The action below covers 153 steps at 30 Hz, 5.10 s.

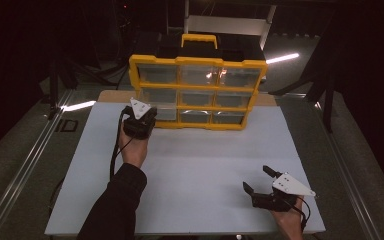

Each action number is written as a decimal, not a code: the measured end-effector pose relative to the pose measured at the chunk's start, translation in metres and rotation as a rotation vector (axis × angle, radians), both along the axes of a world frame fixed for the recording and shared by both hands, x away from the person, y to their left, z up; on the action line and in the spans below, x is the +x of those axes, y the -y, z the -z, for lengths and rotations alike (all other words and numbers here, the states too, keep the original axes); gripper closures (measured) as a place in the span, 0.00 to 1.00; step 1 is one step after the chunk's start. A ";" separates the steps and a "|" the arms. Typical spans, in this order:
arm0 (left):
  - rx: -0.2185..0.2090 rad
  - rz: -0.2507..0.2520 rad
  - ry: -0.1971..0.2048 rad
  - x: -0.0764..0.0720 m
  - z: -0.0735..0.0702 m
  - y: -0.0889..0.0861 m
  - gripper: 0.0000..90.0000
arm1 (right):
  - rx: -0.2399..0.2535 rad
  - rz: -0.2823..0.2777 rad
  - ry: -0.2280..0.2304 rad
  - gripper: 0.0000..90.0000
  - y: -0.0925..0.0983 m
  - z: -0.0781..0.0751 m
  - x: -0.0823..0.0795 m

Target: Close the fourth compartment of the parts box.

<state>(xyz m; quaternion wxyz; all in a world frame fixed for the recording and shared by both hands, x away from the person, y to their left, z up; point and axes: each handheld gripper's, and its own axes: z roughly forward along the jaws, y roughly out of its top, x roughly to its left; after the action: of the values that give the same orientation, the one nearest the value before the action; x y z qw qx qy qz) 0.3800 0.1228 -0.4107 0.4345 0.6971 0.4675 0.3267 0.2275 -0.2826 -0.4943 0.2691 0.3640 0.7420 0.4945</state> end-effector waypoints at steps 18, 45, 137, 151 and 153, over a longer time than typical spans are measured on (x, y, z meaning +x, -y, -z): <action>0.038 -0.031 -0.015 0.022 -0.004 0.009 1.00 | 0.013 -0.012 0.002 0.11 -0.003 0.000 -0.002; 0.130 -0.055 -0.045 0.048 -0.009 0.023 1.00 | 0.009 -0.014 -0.004 0.11 -0.005 0.001 -0.003; 0.068 0.254 -0.043 -0.110 0.064 -0.066 0.07 | 0.020 -0.045 -0.035 0.11 -0.017 0.004 0.001; 0.006 0.219 -0.005 -0.122 0.073 -0.101 0.00 | 0.047 -0.031 -0.036 0.11 -0.013 0.005 0.016; -0.025 0.199 0.005 -0.124 0.074 -0.110 0.00 | 0.064 -0.020 -0.040 0.11 -0.008 0.005 0.023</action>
<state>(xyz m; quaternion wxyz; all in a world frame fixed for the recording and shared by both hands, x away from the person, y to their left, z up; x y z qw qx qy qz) 0.2560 0.2331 -0.4848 0.4750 0.7337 0.3987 0.2778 0.2500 -0.2743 -0.4996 0.2372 0.3747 0.7346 0.5135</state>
